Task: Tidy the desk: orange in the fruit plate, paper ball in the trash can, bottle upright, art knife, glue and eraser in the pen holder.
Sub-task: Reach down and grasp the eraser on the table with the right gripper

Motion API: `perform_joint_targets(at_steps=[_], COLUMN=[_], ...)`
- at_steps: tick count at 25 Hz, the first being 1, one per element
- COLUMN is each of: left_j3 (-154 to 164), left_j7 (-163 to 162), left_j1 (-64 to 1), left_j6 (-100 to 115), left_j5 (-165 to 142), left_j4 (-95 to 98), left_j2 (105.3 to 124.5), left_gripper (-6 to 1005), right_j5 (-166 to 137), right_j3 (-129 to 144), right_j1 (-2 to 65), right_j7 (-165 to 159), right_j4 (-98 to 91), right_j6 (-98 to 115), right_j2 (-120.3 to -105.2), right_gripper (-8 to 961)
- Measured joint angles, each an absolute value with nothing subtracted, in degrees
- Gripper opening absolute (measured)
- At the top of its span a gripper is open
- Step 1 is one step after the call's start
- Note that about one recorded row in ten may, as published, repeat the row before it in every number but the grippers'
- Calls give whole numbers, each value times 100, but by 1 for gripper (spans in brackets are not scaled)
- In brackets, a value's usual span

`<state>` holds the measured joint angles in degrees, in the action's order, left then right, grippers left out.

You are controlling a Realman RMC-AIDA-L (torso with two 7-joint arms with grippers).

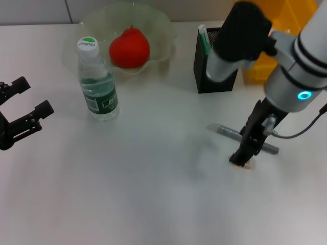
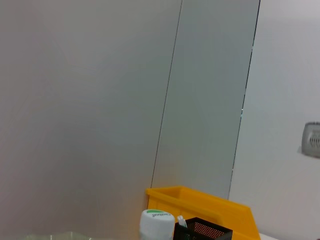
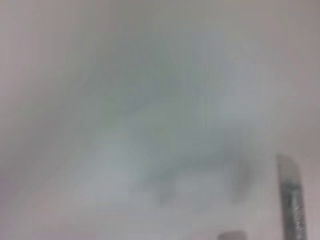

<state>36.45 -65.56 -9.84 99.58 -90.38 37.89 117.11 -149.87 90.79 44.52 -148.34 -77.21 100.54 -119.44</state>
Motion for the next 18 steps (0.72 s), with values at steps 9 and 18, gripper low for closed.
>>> perform_joint_targets(at_steps=[9, 18], left_j3=[3653, 3650], left_j7=[-6579, -6582], left_j1=[-980, -987], left_j6=[9958, 9957], left_j5=[-9062, -9062], left_j4=[3788, 3788], left_j2=[11731, 11742], left_gripper=[862, 862], right_j5=[-15023, -15037], right_j3=[9509, 9727], right_j1=[4495, 4508], right_j7=[-14825, -14770], right_j4=[-7157, -6698], right_j6=[9655, 9246], right_j2=[-11945, -11946], right_gripper=[664, 653])
